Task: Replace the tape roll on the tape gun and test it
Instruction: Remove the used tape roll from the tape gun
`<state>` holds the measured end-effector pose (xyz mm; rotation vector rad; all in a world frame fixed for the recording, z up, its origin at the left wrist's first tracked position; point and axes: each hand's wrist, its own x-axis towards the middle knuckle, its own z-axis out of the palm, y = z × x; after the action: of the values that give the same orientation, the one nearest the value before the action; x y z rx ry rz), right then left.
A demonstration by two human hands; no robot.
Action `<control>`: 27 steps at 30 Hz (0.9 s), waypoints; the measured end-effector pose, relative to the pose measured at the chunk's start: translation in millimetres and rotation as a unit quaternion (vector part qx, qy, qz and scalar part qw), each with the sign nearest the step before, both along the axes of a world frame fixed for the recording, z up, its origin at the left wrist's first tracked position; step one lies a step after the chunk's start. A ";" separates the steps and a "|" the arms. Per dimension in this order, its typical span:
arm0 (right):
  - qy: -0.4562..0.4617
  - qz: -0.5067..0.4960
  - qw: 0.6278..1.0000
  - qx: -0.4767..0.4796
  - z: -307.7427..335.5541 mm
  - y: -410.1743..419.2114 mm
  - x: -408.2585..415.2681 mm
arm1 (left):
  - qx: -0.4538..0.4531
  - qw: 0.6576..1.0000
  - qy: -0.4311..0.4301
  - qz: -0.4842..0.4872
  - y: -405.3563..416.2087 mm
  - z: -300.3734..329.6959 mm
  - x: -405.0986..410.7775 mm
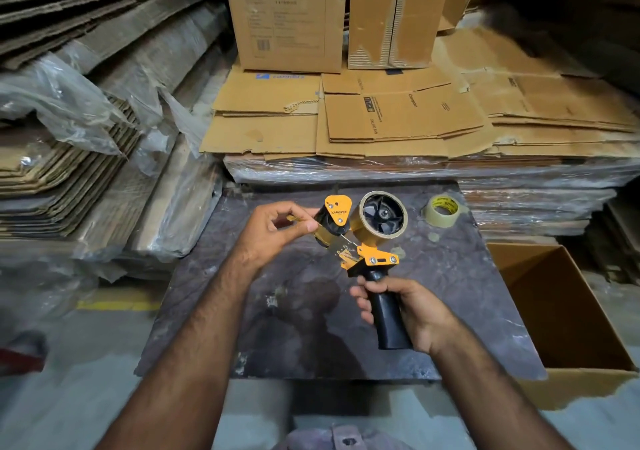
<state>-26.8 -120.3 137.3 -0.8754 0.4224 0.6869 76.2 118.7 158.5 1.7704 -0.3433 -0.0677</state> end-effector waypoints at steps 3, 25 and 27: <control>-0.012 0.025 1.000 -0.001 3.5 -4.2 6.4 | -0.030 0.999 0.028 -0.020 -0.2 3.5 2.9; 0.025 0.061 0.995 -0.069 11.2 7.5 1.8 | -0.072 0.995 0.075 -0.009 2.9 -3.8 11.1; 0.024 0.051 0.995 -0.077 11.8 3.9 -1.1 | -0.065 0.994 0.091 -0.006 -2.3 -2.8 11.5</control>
<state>-27.9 -116.3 149.1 -1.0330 0.4808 0.7769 87.7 116.4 155.7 1.6191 -0.2206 -0.2096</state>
